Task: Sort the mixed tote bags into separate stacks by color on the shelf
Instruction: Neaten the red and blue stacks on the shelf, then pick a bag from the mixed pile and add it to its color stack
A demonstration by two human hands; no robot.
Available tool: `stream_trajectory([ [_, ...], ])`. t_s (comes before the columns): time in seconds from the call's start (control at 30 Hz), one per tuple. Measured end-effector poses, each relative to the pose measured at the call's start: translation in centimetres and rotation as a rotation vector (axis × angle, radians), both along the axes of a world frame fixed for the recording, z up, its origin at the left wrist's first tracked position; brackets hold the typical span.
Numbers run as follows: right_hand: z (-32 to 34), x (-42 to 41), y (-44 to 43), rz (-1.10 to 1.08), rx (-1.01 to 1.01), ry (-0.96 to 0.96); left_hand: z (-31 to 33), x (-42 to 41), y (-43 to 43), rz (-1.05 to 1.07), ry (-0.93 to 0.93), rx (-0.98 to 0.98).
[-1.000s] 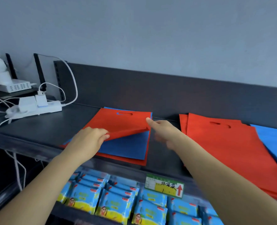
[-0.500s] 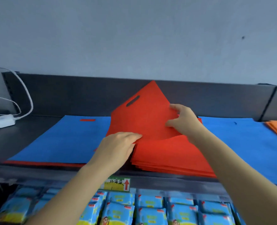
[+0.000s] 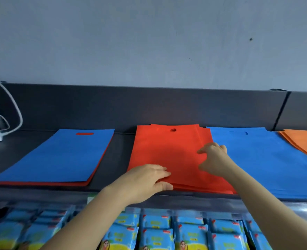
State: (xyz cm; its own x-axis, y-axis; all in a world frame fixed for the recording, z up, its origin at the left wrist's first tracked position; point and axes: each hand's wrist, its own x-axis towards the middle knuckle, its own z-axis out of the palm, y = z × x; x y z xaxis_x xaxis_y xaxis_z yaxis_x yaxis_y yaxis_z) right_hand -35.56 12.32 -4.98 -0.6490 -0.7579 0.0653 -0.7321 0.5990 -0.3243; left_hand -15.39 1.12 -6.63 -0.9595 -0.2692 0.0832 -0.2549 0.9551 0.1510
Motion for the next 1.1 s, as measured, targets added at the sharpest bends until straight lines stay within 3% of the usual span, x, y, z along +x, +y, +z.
stream_trajectory([
  [0.2, 2.3, 6.5, -5.4, 0.321, -0.214, 0.018, 0.7, 6.3, -3.6, 0.244, 0.235, -0.065],
  [0.47, 0.8, 18.0, -15.0, 0.642, -0.110, -0.108, -0.2, 20.4, -13.1, 0.690, 0.142, -0.052],
  [0.6, -1.2, 20.9, -18.6, 0.655, 0.047, -0.125, -0.9, 23.5, -15.3, 0.727, 0.065, 0.003],
  [0.8, -2.2, 21.3, -21.1, 0.426, -0.048, -0.091, -1.0, 24.1, -15.8, 0.748, 0.126, 0.088],
  [0.93, -1.9, 22.1, -22.2, 0.345, -0.038, -0.010, 0.1, 24.1, -16.3, 0.756, 0.054, 0.145],
  [1.03, -1.5, 22.0, -22.7, 0.328, -0.002, -0.049, -0.3, 24.2, -17.4, 0.763, 0.075, 0.016],
  [1.1, -1.4, 21.7, -22.8, 0.335, -0.036, -0.172, -0.7, 24.3, -17.8, 0.761, 0.124, -0.049],
])
